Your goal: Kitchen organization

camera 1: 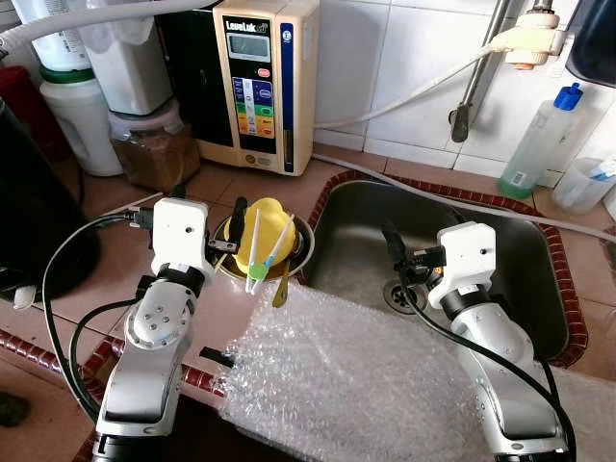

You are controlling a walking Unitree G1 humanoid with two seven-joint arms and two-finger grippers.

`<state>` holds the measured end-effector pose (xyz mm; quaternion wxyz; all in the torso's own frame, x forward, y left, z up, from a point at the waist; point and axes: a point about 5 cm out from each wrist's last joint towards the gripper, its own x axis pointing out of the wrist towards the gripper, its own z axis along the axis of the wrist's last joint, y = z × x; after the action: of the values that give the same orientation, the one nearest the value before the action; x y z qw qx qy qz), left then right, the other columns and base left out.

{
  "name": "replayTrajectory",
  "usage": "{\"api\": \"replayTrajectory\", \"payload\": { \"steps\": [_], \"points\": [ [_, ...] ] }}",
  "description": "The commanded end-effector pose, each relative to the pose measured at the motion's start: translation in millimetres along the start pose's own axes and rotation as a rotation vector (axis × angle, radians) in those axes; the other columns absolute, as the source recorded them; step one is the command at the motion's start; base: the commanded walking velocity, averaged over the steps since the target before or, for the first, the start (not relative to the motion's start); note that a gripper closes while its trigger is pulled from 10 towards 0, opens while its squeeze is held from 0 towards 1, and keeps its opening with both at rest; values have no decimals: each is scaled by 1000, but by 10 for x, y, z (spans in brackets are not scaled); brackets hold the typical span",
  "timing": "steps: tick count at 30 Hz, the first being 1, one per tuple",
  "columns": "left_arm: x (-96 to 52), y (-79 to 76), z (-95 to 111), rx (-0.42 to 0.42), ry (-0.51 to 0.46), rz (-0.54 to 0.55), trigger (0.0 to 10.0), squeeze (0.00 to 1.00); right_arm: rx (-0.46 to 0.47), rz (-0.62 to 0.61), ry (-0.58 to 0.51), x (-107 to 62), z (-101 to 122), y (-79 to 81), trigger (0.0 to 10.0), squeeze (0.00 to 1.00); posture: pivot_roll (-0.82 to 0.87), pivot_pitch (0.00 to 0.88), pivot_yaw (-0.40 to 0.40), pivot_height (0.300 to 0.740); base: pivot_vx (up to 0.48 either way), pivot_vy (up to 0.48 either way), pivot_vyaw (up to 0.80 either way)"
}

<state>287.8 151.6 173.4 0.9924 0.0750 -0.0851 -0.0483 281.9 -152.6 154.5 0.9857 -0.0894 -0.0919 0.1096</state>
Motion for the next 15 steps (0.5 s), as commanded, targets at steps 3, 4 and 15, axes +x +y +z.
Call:
{"api": "replayTrajectory", "payload": {
  "steps": [3, 4, 15],
  "points": [
    [7, -9, -38, 4, 25, 0, 10000, 0, -4, -10, -7, -8, 19, -8, 10000, 0, 14, 0, 22, 740, -277, 0, 0],
    [9, -9, -38, 4, 26, 0, 10000, 0, -4, -10, -7, -8, 18, -7, 10000, 0, 14, 0, 23, 740, -277, 0, 0],
    [21, -11, -38, 0, 31, 0, 10000, 0, -2, -15, -9, 1, 18, -2, 10000, 0, 17, 0, 26, 740, -279, 0, 0]
  ]
}}
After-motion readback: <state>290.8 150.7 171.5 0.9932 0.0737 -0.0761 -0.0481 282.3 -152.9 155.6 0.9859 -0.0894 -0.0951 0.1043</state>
